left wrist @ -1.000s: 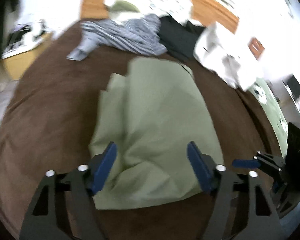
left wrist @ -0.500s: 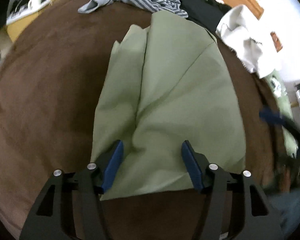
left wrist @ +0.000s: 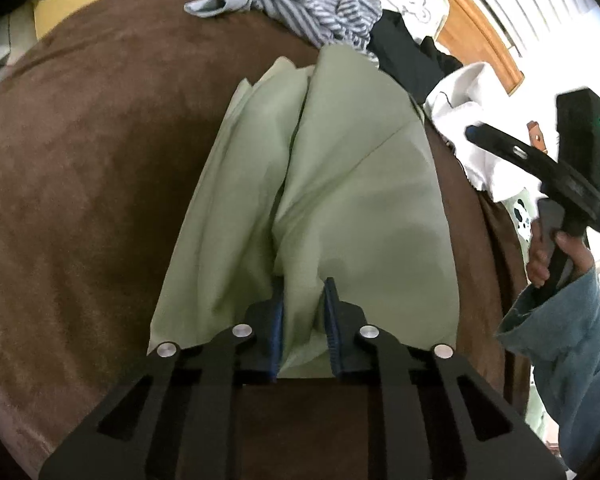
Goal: Fold large clothes
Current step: 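Grasp the folded jacket bundle with the left tool, then hold the jacket with the left tool while the right tool grasps and releases its edge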
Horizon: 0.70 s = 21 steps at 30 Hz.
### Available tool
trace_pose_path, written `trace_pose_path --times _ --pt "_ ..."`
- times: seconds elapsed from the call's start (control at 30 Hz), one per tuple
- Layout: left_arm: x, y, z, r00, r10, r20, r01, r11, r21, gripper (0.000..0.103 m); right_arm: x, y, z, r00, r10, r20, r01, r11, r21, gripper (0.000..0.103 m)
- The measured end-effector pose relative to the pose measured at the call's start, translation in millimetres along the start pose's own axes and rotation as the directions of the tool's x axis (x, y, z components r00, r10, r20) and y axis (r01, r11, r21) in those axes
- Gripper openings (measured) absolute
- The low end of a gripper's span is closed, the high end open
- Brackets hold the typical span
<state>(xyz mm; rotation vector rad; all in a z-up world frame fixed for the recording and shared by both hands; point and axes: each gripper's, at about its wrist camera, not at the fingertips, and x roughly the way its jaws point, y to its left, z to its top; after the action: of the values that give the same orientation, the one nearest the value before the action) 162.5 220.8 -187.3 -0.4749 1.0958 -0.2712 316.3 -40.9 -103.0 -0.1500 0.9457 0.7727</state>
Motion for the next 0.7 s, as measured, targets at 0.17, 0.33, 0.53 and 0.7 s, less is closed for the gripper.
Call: trace_pose_path --times 0.17,0.33,0.53,0.7 --pt "0.1 6.5 -2.2 1.0 -0.028 0.014 0.028 0.999 -0.044 0.02 37.4 22.5 17.4 0.998 -0.059 -0.031 0.061 0.996 0.073 0.078" --pt "3.1 2.7 -1.1 1.0 -0.008 0.011 0.009 1.0 -0.024 0.02 80.4 49.9 31.5 0.99 -0.106 -0.09 0.112 0.991 0.075 0.078" --pt "5.4 1.6 -1.6 1.0 0.016 0.003 -0.016 1.0 -0.009 0.02 119.3 57.5 29.0 0.95 -0.257 -0.176 0.268 0.963 0.042 0.064" --pt "9.8 -0.5 1.3 1.0 0.029 0.002 -0.029 1.0 -0.003 0.02 130.2 52.0 18.5 0.95 -0.253 -0.181 0.267 0.962 0.053 0.023"
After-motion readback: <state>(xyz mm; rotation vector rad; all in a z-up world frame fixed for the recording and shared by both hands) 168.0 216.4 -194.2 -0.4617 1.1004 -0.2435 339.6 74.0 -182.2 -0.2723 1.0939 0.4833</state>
